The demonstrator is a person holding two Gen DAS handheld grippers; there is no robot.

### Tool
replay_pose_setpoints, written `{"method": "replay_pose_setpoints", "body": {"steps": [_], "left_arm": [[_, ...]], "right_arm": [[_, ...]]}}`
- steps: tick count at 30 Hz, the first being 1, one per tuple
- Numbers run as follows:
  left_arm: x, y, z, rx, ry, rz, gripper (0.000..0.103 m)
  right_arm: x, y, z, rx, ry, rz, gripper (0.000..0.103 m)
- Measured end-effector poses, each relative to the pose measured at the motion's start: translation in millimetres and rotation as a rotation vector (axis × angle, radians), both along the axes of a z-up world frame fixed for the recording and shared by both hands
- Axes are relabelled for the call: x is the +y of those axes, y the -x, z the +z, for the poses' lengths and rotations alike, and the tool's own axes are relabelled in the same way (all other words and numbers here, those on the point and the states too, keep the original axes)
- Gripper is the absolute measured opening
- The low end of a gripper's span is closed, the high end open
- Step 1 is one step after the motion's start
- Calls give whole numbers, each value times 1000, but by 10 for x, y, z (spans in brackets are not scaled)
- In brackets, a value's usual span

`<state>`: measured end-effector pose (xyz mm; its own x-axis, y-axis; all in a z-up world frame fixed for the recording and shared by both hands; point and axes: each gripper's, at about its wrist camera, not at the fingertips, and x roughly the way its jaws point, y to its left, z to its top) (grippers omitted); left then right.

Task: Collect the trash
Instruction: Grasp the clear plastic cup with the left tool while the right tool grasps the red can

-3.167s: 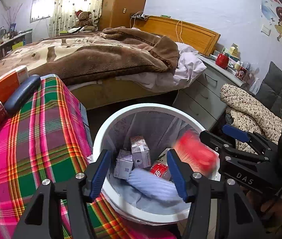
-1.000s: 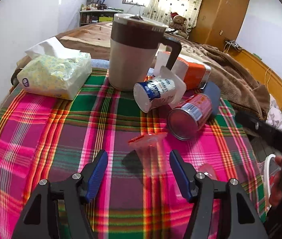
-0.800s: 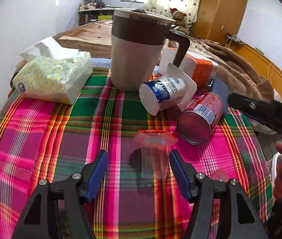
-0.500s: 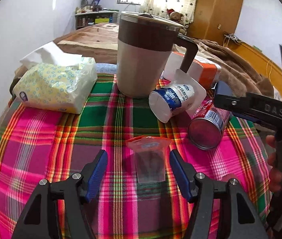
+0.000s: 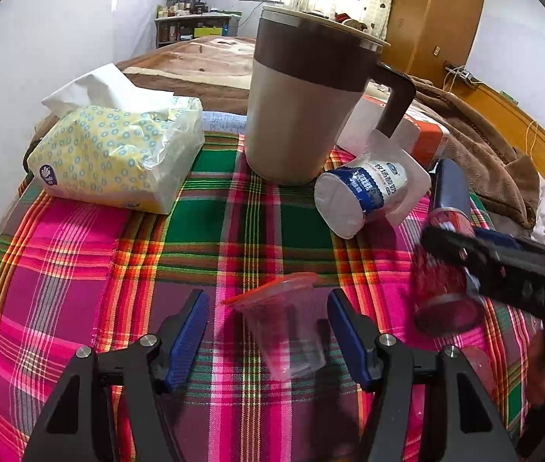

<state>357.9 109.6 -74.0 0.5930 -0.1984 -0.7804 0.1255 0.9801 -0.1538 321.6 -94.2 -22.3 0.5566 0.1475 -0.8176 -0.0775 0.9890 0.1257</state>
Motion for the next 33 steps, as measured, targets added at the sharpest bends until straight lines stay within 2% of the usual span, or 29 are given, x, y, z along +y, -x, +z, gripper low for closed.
{"method": "replay_pose_setpoints", "body": {"steps": [1, 4, 10, 14, 16, 18, 24, 30, 32, 33], "left_arm": [[7, 0, 4, 0, 8, 1, 62], [1, -15, 3, 3, 8, 10, 47], [43, 9, -10, 6, 5, 27, 33], [33, 64, -15, 4, 4, 28, 33], [33, 83, -24, 5, 8, 32, 33], [32, 97, -27, 5, 14, 33, 33], [1, 149, -30, 6, 18, 20, 33], [-13, 144, -24, 6, 25, 15, 33], [-21, 144, -22, 7, 28, 13, 33], [-30, 146, -20, 7, 27, 10, 31]], "right_arm": [[11, 22, -1, 1, 6, 9, 72], [24, 93, 3, 8, 14, 28, 72], [19, 210, 41, -2, 57, 29, 72], [-124, 317, 85, -17, 23, -59, 76], [-242, 373, 84, 1, -71, -106, 77], [-291, 405, 55, 10, -112, -139, 77], [-253, 392, -71, 61, -123, -160, 78], [-156, 343, -167, 69, -24, -123, 78], [-179, 368, -169, 58, -38, -115, 75], [-197, 392, -164, 49, -45, -109, 70]]}}
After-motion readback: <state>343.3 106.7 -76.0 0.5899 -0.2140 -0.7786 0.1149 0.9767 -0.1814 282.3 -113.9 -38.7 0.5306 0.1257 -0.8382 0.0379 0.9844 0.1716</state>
